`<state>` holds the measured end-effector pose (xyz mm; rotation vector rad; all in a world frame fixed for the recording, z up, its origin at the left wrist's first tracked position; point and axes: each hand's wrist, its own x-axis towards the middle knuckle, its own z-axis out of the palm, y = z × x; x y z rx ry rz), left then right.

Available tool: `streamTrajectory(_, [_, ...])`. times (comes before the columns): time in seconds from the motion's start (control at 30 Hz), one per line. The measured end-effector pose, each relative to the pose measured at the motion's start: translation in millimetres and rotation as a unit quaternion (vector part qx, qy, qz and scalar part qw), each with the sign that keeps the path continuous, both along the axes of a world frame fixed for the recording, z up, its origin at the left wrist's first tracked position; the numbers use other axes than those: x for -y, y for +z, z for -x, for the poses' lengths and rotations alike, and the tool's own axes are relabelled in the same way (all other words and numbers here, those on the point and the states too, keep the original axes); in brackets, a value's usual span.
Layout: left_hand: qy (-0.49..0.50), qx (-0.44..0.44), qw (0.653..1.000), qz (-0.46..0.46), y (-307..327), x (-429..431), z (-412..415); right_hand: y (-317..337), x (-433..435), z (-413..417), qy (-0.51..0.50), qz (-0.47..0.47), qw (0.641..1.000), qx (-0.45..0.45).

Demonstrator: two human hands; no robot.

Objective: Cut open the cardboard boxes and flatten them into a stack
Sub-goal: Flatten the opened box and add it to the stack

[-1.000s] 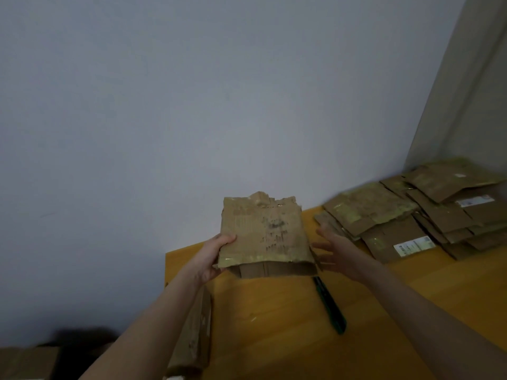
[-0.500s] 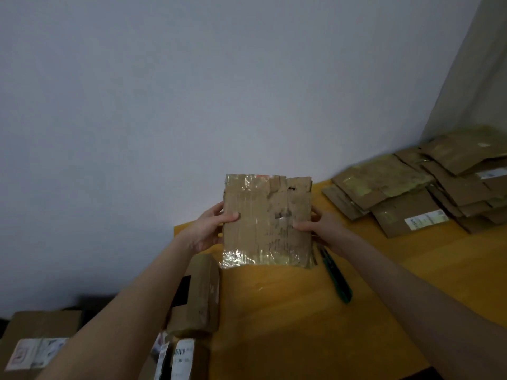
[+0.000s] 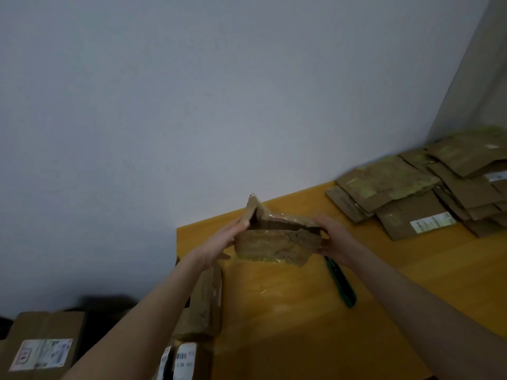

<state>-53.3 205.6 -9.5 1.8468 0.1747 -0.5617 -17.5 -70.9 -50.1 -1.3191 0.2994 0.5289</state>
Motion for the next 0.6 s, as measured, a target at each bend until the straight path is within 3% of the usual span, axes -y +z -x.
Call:
streamTrajectory(0.1, [0.019,-0.037,0.999,-0.026,5,2,-6,0,0,2,-0.002,0.028,0.998,0.054])
streamTrajectory(0.23, [0.013,-0.01,0.993,-0.119,7,9,-10,3,-2,2,0.014,0.011,0.996,0.086])
streamTrajectory(0.4, [0.105,0.041,0.985,-0.132,4,26,-13,7,-2,3,0.013,0.057,0.991,0.12])
streamTrajectory(0.6, [0.115,0.095,0.951,-0.271,7,42,-21,8,-10,4,-0.057,0.123,0.983,0.123])
